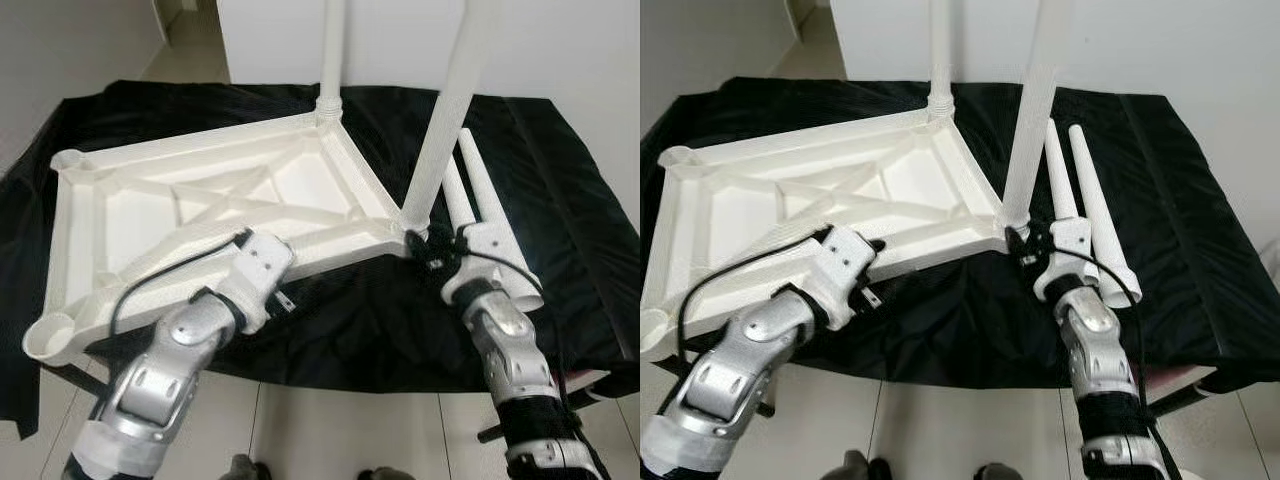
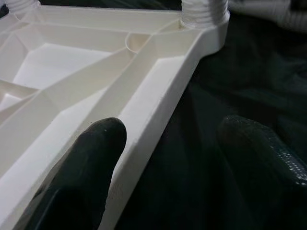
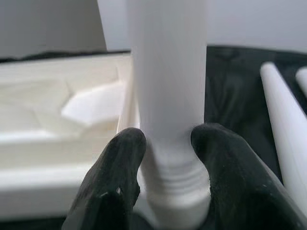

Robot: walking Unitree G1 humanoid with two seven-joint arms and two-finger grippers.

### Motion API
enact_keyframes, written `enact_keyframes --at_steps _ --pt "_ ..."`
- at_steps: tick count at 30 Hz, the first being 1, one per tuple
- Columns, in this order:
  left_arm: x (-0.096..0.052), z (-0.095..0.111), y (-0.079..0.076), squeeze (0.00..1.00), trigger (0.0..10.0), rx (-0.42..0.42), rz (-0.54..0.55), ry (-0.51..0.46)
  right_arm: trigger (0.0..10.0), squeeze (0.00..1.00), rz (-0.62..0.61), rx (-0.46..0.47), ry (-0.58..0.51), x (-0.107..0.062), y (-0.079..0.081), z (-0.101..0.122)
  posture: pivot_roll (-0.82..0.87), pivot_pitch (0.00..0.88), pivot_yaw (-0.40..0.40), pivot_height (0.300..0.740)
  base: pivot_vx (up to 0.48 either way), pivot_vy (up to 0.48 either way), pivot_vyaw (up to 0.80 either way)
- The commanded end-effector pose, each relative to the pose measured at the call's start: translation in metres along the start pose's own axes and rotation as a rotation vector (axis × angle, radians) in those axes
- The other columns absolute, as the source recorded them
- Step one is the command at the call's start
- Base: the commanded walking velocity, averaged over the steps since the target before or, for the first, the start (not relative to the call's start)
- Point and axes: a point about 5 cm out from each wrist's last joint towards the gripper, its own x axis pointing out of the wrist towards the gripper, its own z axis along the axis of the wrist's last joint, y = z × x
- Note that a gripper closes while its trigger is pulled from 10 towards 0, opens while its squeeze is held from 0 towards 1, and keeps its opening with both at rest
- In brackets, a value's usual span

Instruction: Building children table

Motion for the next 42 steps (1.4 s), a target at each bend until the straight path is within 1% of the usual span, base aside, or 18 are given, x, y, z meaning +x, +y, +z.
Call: enact_keyframes --at_steps 1,3,4,5,8,15,17,20,23,26,27,30,32,33,35,37,41,42 --pt "0.003 -0.004 0.003 0.0 10.0 0.006 0.095 0.04 10.0 0.0 -0.011 0.03 -0.007 0.0 0.002 -0.002 -0.09 0.114 0.023 0.74 0.0 0.0 0.0" --pt "0.003 -0.004 0.003 0.0 10.0 0.006 0.095 0.04 10.0 0.0 -0.011 0.03 -0.007 0.0 0.002 -0.002 -0.09 0.114 0.023 0.74 0.0 0.0 0.0" --pt "0.008 -0.006 0.004 0.0 10.0 -0.009 0.156 0.069 10.0 0.0 -0.004 0.057 -0.025 -0.002 0.01 -0.001 -0.1 0.107 0.022 0.74 0.0 0.0 0.0" --pt "0.008 -0.006 0.004 0.0 10.0 -0.009 0.156 0.069 10.0 0.0 -0.004 0.057 -0.025 -0.002 0.01 -0.001 -0.1 0.107 0.022 0.74 0.0 0.0 0.0" --pt "0.015 -0.014 0.01 0.0 10.0 -0.054 0.273 0.141 10.0 0.0 -0.023 0.104 -0.045 -0.011 0.021 -0.003 -0.11 0.097 0.033 0.74 0.0 0.0 0.0" --pt "0.018 -0.022 0.015 0.0 10.0 -0.072 0.311 0.196 10.0 0.0 -0.057 0.151 -0.079 -0.014 0.03 -0.001 -0.11 0.105 0.033 0.74 0.0 0.0 0.0" --pt "0.016 -0.027 0.023 0.0 10.0 -0.092 0.371 0.241 10.0 0.0 -0.062 0.173 -0.102 -0.014 0.037 0.004 -0.11 0.103 0.033 0.74 0.0 0.0 0.0" --pt "0.016 -0.029 0.027 0.0 10.0 -0.1 0.401 0.249 10.0 0.0 -0.061 0.185 -0.106 -0.013 0.039 0.005 -0.11 0.103 0.032 0.74 0.0 0.0 0.0" --pt "0.017 -0.028 0.035 0.0 10.0 -0.107 0.457 0.252 10.0 0.0 -0.054 0.19 -0.1 -0.014 0.045 0.005 -0.12 0.101 0.029 0.74 0.0 0.0 0.0" --pt "0.017 -0.026 0.037 0.0 10.0 -0.098 0.461 0.236 10.0 0.0 -0.049 0.195 -0.101 -0.015 0.047 0.005 -0.12 0.1 0.028 0.74 0.0 0.0 0.0" --pt "0.018 -0.023 0.037 0.0 10.0 -0.103 0.457 0.217 10.0 0.0 -0.046 0.195 -0.102 -0.015 0.049 0.006 -0.12 0.1 0.03 0.74 0.0 0.0 0.0" --pt "0.021 -0.026 0.037 0.0 10.0 -0.086 0.445 0.244 10.0 0.0 -0.035 0.189 -0.102 -0.015 0.05 0.006 -0.12 0.105 0.029 0.74 0.0 0.0 0.0" --pt "0.022 -0.032 0.034 0.0 10.0 -0.078 0.437 0.284 10.0 0.0 -0.032 0.178 -0.098 -0.017 0.051 0.006 -0.12 0.107 0.028 0.74 0.0 0.0 0.0" --pt "0.024 -0.03 0.033 0.0 10.0 -0.075 0.438 0.269 10.0 0.0 -0.033 0.176 -0.096 -0.017 0.051 0.006 -0.12 0.114 0.027 0.74 0.0 0.0 0.0" --pt "0.024 -0.03 0.033 0.0 10.0 -0.075 0.438 0.269 10.0 0.0 -0.033 0.176 -0.096 -0.017 0.051 0.006 -0.12 0.114 0.027 0.74 0.0 0.0 0.0" --pt "0.029 -0.026 0.03 0.0 10.0 -0.092 0.44 0.247 10.0 0.0 -0.041 0.175 -0.092 -0.017 0.05 0.006 -0.13 0.122 0.032 0.74 0.0 0.0 0.0" --pt "0.031 -0.025 0.03 0.0 10.0 -0.096 0.436 0.245 10.0 0.0 -0.045 0.174 -0.091 -0.017 0.05 0.007 -0.13 0.125 0.036 0.74 0.0 0.0 0.0" --pt "0.031 -0.024 0.03 0.0 10.0 -0.145 0.429 0.229 10.0 0.0 -0.05 0.176 -0.093 -0.017 0.051 0.007 -0.13 0.13 0.041 0.74 0.0 0.0 0.0"
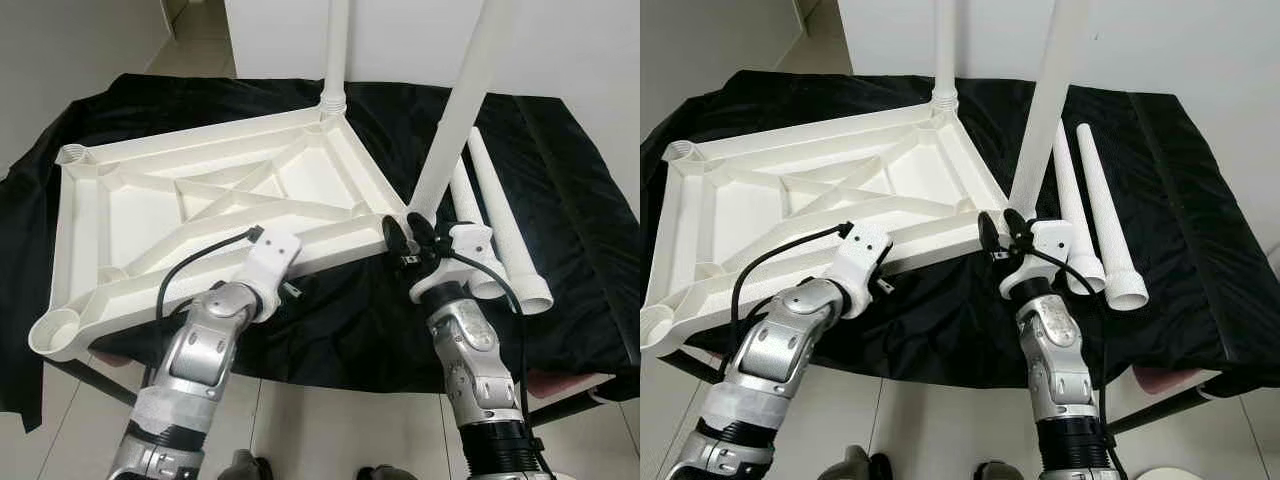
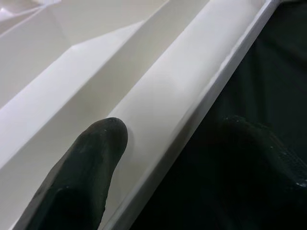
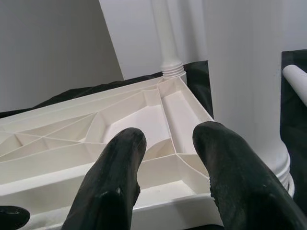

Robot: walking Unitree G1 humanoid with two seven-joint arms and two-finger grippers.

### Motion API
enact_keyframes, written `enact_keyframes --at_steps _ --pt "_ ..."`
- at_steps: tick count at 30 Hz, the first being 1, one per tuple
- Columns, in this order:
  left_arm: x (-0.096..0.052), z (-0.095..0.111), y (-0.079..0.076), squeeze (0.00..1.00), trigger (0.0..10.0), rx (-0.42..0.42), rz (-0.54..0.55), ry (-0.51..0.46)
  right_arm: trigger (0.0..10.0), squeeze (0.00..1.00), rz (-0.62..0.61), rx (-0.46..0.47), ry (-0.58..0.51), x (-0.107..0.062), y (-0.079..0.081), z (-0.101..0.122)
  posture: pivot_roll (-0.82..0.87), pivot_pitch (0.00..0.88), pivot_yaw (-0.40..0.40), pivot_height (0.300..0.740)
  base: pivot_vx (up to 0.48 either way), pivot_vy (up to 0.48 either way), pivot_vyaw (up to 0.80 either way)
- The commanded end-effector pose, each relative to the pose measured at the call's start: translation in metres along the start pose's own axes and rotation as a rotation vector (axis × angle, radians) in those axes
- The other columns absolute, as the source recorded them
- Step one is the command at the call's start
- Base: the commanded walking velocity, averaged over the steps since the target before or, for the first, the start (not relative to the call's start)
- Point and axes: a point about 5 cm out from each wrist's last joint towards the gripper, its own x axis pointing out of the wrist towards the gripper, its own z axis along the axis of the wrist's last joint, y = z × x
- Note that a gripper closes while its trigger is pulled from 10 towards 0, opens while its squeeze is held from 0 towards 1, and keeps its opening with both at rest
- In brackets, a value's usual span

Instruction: Building children table

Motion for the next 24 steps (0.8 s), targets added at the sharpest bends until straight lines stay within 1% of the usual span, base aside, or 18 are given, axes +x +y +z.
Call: enact_keyframes --at_steps 1,2,3,4,5,6,13,15,16,17,18,19,20,21,22,23,24 --pt "-0.0025 -0.0039 0.0163 0.0 10.0 -0.022 0.288 0.011 10.0 0.0 -0.007 0.003 0.012 -0.0018 0.0003 -0.0016 -0.13 0.13 0.041 0.74 0.0 0.0 0.0" --pt "-0.0027 -0.0035 0.0183 0.0 10.0 -0.063 0.289 0.006 10.0 0.0 -0.012 0.006 0.01 -0.0013 0.001 -0.0011 -0.13 0.131 0.045 0.74 0.0 0.0 0.0" --pt "-0.0027 -0.0035 0.0183 0.0 10.0 -0.063 0.289 0.006 10.0 0.0 -0.012 0.006 0.01 -0.0013 0.001 -0.0011 -0.13 0.131 0.045 0.74 0.0 0.0 0.0" --pt "-0.0028 -0.0033 0.0212 0.0 3.5 -0.099 0.296 0.004 10.0 0.0 -0.016 0.008 0.007 -0.0012 0.0018 -0.0005 -0.13 0.131 0.047 0.74 0.0 0.0 0.0" --pt "-0.0028 -0.0033 0.0212 0.0 3.5 -0.099 0.296 0.004 10.0 0.0 -0.016 0.008 0.007 -0.0012 0.0018 -0.0005 -0.13 0.131 0.047 0.74 0.0 0.0 0.0" --pt "-0.003 -0.0024 0.0229 0.0 0.0 -0.115 0.298 -0.004 10.0 0.0 -0.019 0.008 0.006 -0.0015 0.0022 -0.0003 -0.13 0.131 0.047 0.74 0.0 0.0 0.0" --pt "-0.0026 -0.0013 0.0244 0.0 0.0 -0.106 0.295 -0.008 10.0 0.0 -0.022 0.006 0.008 -0.0018 0.0024 -0.001 -0.13 0.13 0.055 0.74 0.0 0.0 0.0" --pt "-0.0027 -0.0014 0.0237 0.0 0.0 -0.096 0.289 -0.008 10.0 0.0 -0.024 0.003 0.008 -0.0017 0.0018 -0.0008 -0.14 0.129 0.059 0.74 0.0 0.0 0.0" --pt "-0.0024 -0.0007 0.0213 0.0 0.0 -0.082 0.269 -0.014 10.0 0.0 -0.026 0.001 0.008 -0.0018 0.0015 -0.0004 -0.14 0.132 0.059 0.74 0.0 0.0 0.0" --pt "-0.0022 -0.0003 0.0193 0.0 1.2 -0.059 0.256 -0.013 10.0 0.0 -0.028 -0.001 0.008 -0.0021 0.0013 -0.0002 -0.14 0.135 0.06 0.74 0.0 0.0 0.0" --pt "-0.0022 -0.0003 0.0193 0.0 1.2 -0.059 0.256 -0.013 10.0 0.0 -0.028 -0.001 0.008 -0.0021 0.0013 -0.0002 -0.14 0.135 0.06 0.74 0.0 0.0 0.0" --pt "-0.0018 -0.0007 0.0185 0.0 9.7 -0.051 0.254 -0.006 10.0 0.0 -0.029 -0.003 0.009 -0.0022 0.0012 -0.0001 -0.14 0.135 0.059 0.74 0.0 0.0 0.0" --pt "-0.0015 -0.0008 0.0182 0.0 10.0 -0.052 0.254 -0.006 10.0 0.0 -0.03 -0.003 0.009 -0.0024 0.0013 -0.0001 -0.14 0.137 0.06 0.74 0.0 0.0 0.0" --pt "-0.0015 -0.0008 0.0182 0.0 10.0 -0.052 0.254 -0.006 10.0 0.0 -0.03 -0.003 0.009 -0.0024 0.0013 -0.0001 -0.14 0.137 0.06 0.74 0.0 0.0 0.0" --pt "-0.0014 -0.0008 0.0182 0.0 8.0 -0.056 0.256 -0.006 10.0 0.0 -0.03 -0.005 0.009 -0.0026 0.0015 0.0 -0.14 0.137 0.061 0.74 0.0 0.0 0.0" --pt "-0.0012 -0.0007 0.0179 0.0 9.6 -0.057 0.255 -0.006 10.0 0.0 -0.032 -0.006 0.01 -0.0029 0.0018 0.0 -0.14 0.14 0.061 0.74 0.0 0.0 0.0" --pt "-0.0012 -0.0007 0.0179 0.0 9.6 -0.057 0.255 -0.006 10.0 0.0 -0.032 -0.006 0.01 -0.0029 0.0018 0.0 -0.14 0.14 0.061 0.74 0.0 0.0 0.0"
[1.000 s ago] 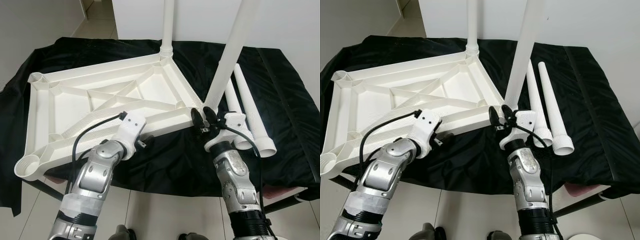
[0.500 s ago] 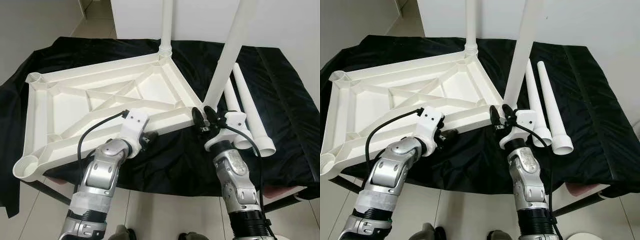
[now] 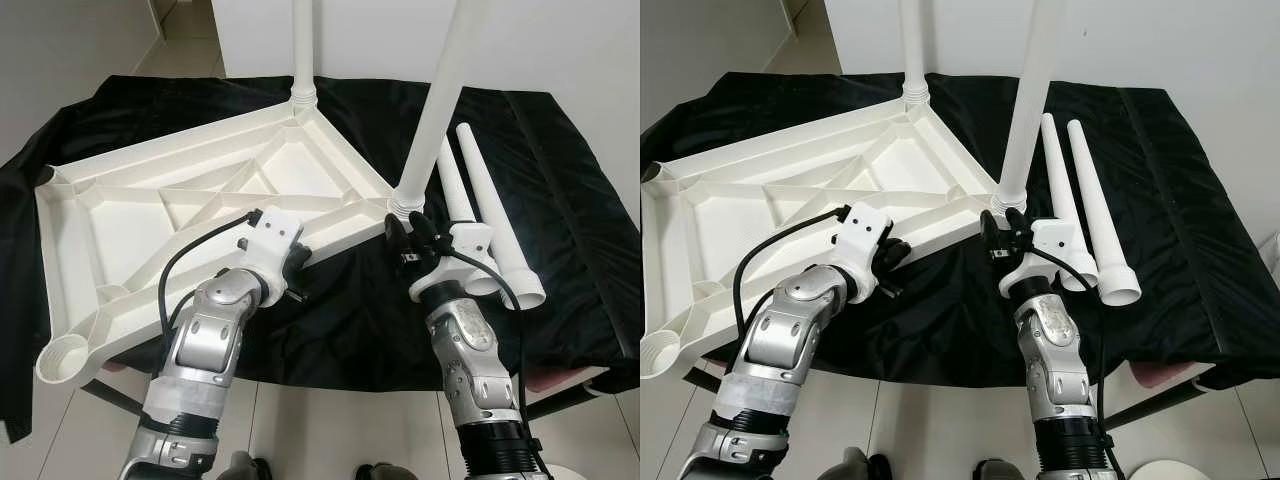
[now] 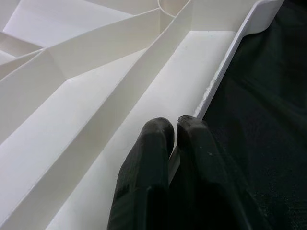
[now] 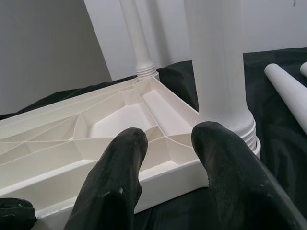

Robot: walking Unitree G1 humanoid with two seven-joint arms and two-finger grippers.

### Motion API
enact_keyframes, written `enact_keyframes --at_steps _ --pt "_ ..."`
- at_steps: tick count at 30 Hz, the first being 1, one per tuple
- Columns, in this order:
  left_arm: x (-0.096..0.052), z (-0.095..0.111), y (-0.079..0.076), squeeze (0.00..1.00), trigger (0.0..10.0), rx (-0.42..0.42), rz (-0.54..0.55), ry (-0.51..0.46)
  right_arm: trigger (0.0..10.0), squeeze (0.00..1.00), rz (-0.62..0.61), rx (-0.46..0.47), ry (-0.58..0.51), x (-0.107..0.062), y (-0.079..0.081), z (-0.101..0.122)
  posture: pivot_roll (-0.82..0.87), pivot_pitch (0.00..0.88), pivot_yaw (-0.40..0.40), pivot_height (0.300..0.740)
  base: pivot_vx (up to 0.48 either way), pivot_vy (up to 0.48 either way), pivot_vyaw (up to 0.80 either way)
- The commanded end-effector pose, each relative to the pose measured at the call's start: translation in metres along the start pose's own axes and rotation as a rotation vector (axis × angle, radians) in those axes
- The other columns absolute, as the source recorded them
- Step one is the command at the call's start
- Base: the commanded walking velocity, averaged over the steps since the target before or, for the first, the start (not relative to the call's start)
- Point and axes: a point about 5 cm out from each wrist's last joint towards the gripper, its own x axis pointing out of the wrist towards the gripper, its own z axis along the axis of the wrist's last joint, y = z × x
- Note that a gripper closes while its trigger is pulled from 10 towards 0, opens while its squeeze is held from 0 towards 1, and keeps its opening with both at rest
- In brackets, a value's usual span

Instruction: Building children table

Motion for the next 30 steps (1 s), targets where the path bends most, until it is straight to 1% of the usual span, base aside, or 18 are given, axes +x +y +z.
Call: enact_keyframes --at_steps 1,2,3,4,6,7,10,11,12,15,16,19,20,23,24,25,26,30 --pt "-0.003 -0.014 0.011 0.0 9.7 -0.002 0.21 0.058 10.0 0.0 -0.002 -0.004 0.011 -0.003 0.001 -0.001 -0.14 0.142 0.062 0.74 0.0 0.0 0.0" --pt "-0.002 -0.012 0.007 0.0 10.0 -0.016 0.179 0.04 10.0 0.0 -0.005 -0.005 0.012 -0.003 0.001 -0.001 -0.14 0.142 0.062 0.74 0.0 0.0 0.0" --pt "-0.002 -0.012 0.007 0.0 10.0 -0.016 0.179 0.04 10.0 0.0 -0.005 -0.005 0.012 -0.003 0.001 -0.001 -0.14 0.142 0.062 0.74 0.0 0.0 0.0" --pt "-0.003 -0.007 0.004 0.0 9.1 -0.036 0.151 0.008 10.0 0.0 -0.009 -0.005 0.012 -0.002 0.001 -0.001 -0.14 0.144 0.063 0.74 0.0 0.0 0.0" --pt "-0.003 -0.006 0.004 0.0 9.1 -0.041 0.144 -0.001 10.0 0.0 -0.011 -0.005 0.012 -0.002 0.0 -0.001 -0.14 0.144 0.063 0.74 0.0 0.0 0.0" --pt "-0.003 -0.006 0.004 1.0 10.0 -0.042 0.145 0.003 10.0 0.0 -0.011 -0.005 0.012 -0.002 0.0 -0.001 -0.14 0.143 0.063 0.74 0.0 0.0 0.0" --pt "-0.003 -0.006 0.004 1.0 10.0 -0.044 0.147 0.008 10.0 0.0 -0.011 -0.005 0.012 -0.002 0.0 -0.001 -0.14 0.143 0.063 0.74 0.0 0.0 0.0" --pt "-0.003 -0.007 0.005 1.0 10.0 -0.031 0.155 0.018 10.0 0.0 -0.011 -0.006 0.011 -0.002 0.001 -0.001 -0.14 0.143 0.064 0.74 0.0 0.0 0.0" --pt "-0.002 -0.008 0.006 0.0 10.0 -0.023 0.162 0.033 10.0 0.0 -0.011 -0.006 0.01 -0.002 0.001 0.0 -0.14 0.14 0.063 0.74 0.0 0.0 0.0" --pt "-0.001 -0.009 0.007 0.0 10.0 -0.012 0.168 0.043 10.0 0.0 -0.011 -0.008 0.008 -0.001 0.001 0.0 -0.14 0.141 0.064 0.74 0.0 0.0 0.0" --pt "0.0 -0.011 0.007 0.0 10.0 0.004 0.168 0.058 10.0 0.0 -0.012 -0.009 0.006 -0.001 0.001 0.0 -0.15 0.139 0.066 0.74 0.0 0.0 0.0" --pt "0.001 -0.013 0.006 0.0 10.0 0.0 0.159 0.071 10.0 0.0 -0.017 -0.011 0.006 -0.001 0.0 0.001 -0.15 0.138 0.068 0.74 0.0 0.0 0.0" --pt "0.002 -0.014 0.006 0.0 10.0 0.013 0.156 0.08 10.0 0.0 -0.018 -0.011 0.005 -0.001 0.0 0.001 -0.15 0.139 0.068 0.74 0.0 0.0 0.0" --pt "0.002 -0.015 0.006 0.0 10.0 0.015 0.154 0.085 10.0 0.0 -0.02 -0.012 0.004 -0.001 -0.001 0.001 -0.15 0.137 0.067 0.74 0.0 0.0 0.0" --pt "0.003 -0.019 0.005 0.0 10.0 0.022 0.149 0.111 10.0 0.0 -0.022 -0.013 0.003 -0.001 -0.001 0.001 -0.16 0.135 0.07 0.74 0.0 0.0 0.0" --pt "0.003 -0.019 0.005 0.0 10.0 0.022 0.149 0.111 10.0 0.0 -0.022 -0.013 0.003 -0.001 -0.001 0.001 -0.16 0.135 0.07 0.74 0.0 0.0 0.0" --pt "0.004 -0.026 0.006 0.0 10.0 0.014 0.16 0.16 10.0 0.0 -0.025 -0.014 0.0 -0.001 -0.002 0.002 -0.16 0.134 0.07 0.74 0.0 0.0 0.0" --pt "0.006 -0.029 0.008 0.0 10.0 0.002 0.179 0.188 10.0 0.0 -0.027 -0.015 -0.001 0.0 -0.002 0.002 -0.16 0.133 0.068 0.74 0.0 0.0 0.0"
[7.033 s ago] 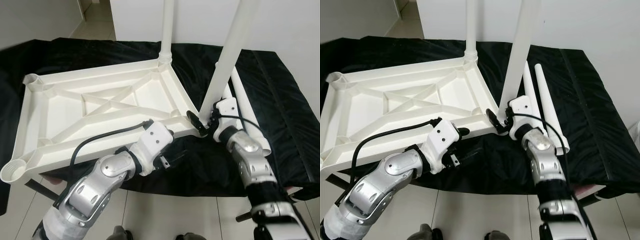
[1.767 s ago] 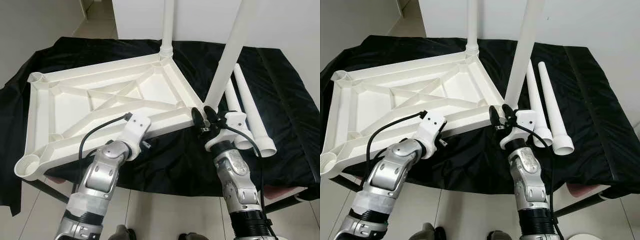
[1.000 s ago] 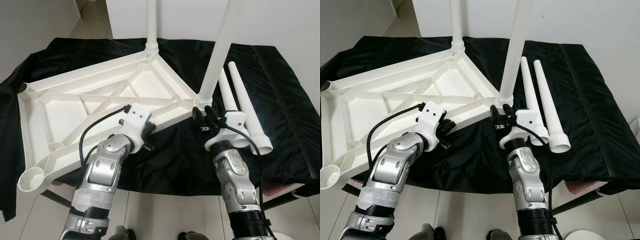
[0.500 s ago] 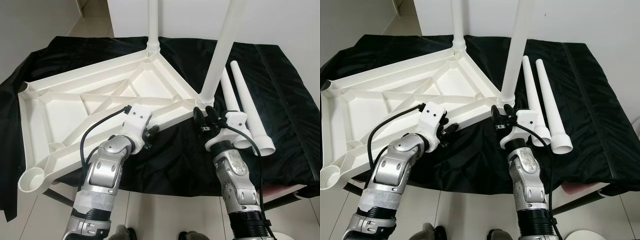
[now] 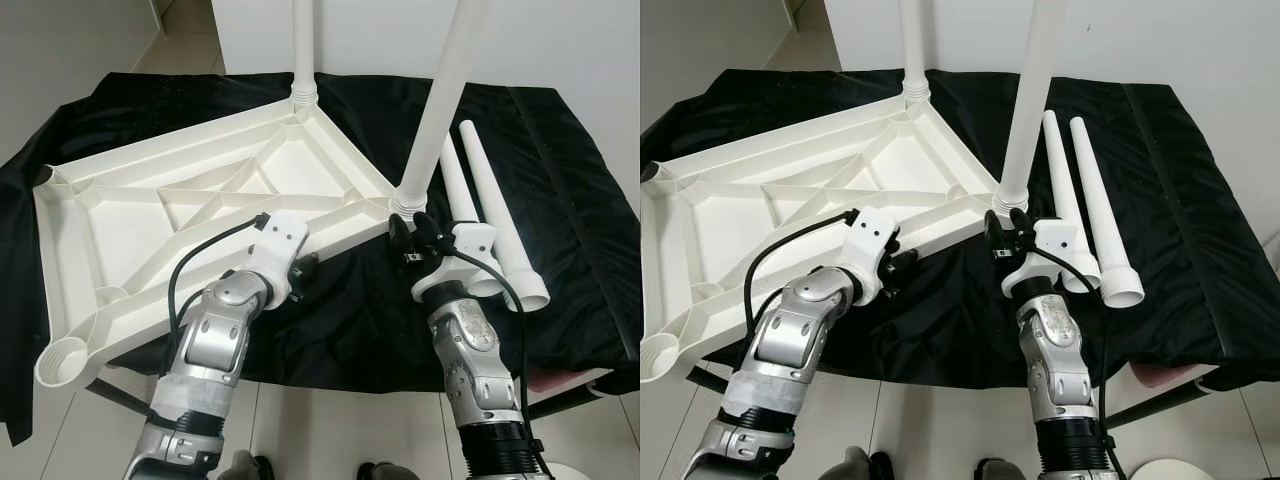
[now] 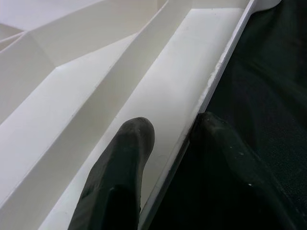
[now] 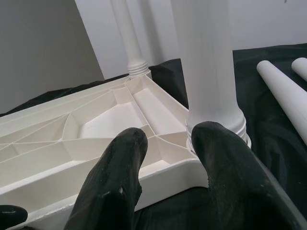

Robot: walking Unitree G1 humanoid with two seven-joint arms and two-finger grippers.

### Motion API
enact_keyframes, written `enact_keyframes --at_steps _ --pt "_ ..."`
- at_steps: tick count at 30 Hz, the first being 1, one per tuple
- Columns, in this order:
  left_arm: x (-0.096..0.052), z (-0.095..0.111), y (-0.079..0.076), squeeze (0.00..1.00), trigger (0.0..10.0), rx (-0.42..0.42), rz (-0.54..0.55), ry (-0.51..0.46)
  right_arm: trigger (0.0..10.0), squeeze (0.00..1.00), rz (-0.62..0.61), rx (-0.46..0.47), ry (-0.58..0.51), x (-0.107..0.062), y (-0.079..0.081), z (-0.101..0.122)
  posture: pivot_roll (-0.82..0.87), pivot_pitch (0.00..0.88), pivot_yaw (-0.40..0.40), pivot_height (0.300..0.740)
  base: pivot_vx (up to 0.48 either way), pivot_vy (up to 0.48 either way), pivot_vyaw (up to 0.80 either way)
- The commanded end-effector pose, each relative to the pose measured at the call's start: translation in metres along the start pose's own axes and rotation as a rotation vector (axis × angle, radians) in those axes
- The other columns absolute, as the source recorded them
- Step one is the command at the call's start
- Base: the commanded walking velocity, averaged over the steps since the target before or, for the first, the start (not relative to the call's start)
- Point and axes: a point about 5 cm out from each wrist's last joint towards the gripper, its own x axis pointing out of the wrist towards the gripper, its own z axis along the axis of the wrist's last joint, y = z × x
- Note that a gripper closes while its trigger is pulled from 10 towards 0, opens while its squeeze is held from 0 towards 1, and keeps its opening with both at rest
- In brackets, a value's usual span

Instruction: Building children table

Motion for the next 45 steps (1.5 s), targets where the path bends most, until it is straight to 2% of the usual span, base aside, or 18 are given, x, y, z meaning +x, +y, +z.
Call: enact_keyframes --at_steps 1,13,21,22,23,24,25,31,32,33,34,35,37,38,39,40,41,45 --pt "0.0 -0.022 0.011 0.0 10.0 -0.019 0.18 0.115 10.0 0.0 -0.002 -0.005 -0.003 0.0 0.001 0.002 -0.16 0.133 0.068 0.74 0.0 0.0 0.0" --pt "0.005 -0.026 0.015 0.0 10.0 0.034 0.187 0.184 10.0 0.0 0.004 -0.008 -0.001 0.002 0.002 0.002 -0.16 0.132 0.063 0.74 0.0 0.0 0.0" --pt "0.008 -0.02 0.02 0.0 10.0 0.028 0.156 0.19 10.0 0.0 0.007 -0.01 0.0 0.003 0.003 0.002 -0.16 0.132 0.069 0.74 0.0 0.0 0.0" --pt "0.009 -0.017 0.023 0.0 4.5 0.032 0.15 0.186 10.0 0.0 0.009 -0.009 0.0 0.004 0.003 0.002 -0.16 0.132 0.072 0.74 0.0 0.0 0.0" --pt "0.009 -0.017 0.023 0.0 4.5 0.032 0.15 0.186 10.0 0.0 0.009 -0.009 0.0 0.004 0.003 0.002 -0.16 0.132 0.072 0.74 0.0 0.0 0.0" --pt "0.009 -0.015 0.025 0.0 0.7 0.035 0.146 0.182 10.0 0.0 0.009 -0.009 0.0 0.003 0.004 0.002 -0.16 0.133 0.076 0.74 0.0 0.0 0.0" --pt "0.009 -0.014 0.027 0.0 0.0 0.038 0.146 0.181 10.0 0.0 0.007 -0.008 0.001 0.003 0.004 0.001 -0.16 0.132 0.078 0.74 0.0 0.0 0.0" --pt "0.01 -0.014 0.024 0.0 0.0 0.043 0.136 0.176 10.0 0.0 0.001 -0.007 0.0 0.002 0.004 0.001 -0.17 0.127 0.084 0.74 0.0 0.0 0.0" --pt "0.011 -0.015 0.022 0.0 0.9 0.045 0.136 0.178 10.0 0.0 0.0 -0.007 0.0 0.002 0.004 0.001 -0.17 0.126 0.084 0.74 0.0 0.0 0.0" --pt "0.011 -0.015 0.022 0.0 0.9 0.045 0.136 0.178 10.0 0.0 0.0 -0.007 0.0 0.002 0.004 0.001 -0.17 0.126 0.084 0.74 0.0 0.0 0.0" --pt "0.012 -0.014 0.02 0.0 6.9 0.05 0.136 0.169 10.0 0.0 -0.001 -0.006 -0.001 0.002 0.004 0.001 -0.17 0.123 0.085 0.74 0.0 0.0 0.0" --pt "0.013 -0.012 0.017 0.0 9.2 0.052 0.134 0.152 10.0 0.0 -0.001 -0.006 -0.002 0.002 0.004 0.001 -0.17 0.119 0.085 0.74 0.0 0.0 0.0" --pt "0.014 -0.011 0.016 0.0 9.2 0.054 0.132 0.14 10.0 0.0 -0.002 -0.006 -0.002 0.002 0.004 0.001 -0.17 0.119 0.085 0.74 0.0 0.0 0.0" --pt "0.015 -0.005 0.01 0.0 10.0 0.08 0.107 0.098 10.0 0.0 -0.002 -0.006 -0.003 0.003 0.005 0.001 -0.17 0.114 0.083 0.74 0.0 0.0 0.0" --pt "0.015 0.004 0.002 0.08 10.0 0.054 0.061 0.029 10.0 0.0 0.001 -0.004 -0.005 0.004 0.005 0.001 -0.16 0.111 0.084 0.74 0.0 0.0 0.0" --pt "0.015 0.004 0.002 0.08 10.0 0.054 0.061 0.029 10.0 0.0 0.001 -0.004 -0.005 0.004 0.005 0.001 -0.16 0.111 0.084 0.74 0.0 0.0 0.0" --pt "0.014 0.011 -0.003 1.0 10.0 0.041 0.032 -0.028 10.0 0.0 0.004 -0.003 -0.007 0.005 0.006 0.001 -0.16 0.109 0.084 0.74 0.0 0.0 0.0" --pt "0.012 0.019 -0.007 1.0 10.0 0.02 0.003 -0.083 10.0 0.0 0.007 -0.001 -0.008 0.005 0.007 0.0 -0.16 0.108 0.084 0.74 0.0 0.0 0.0"
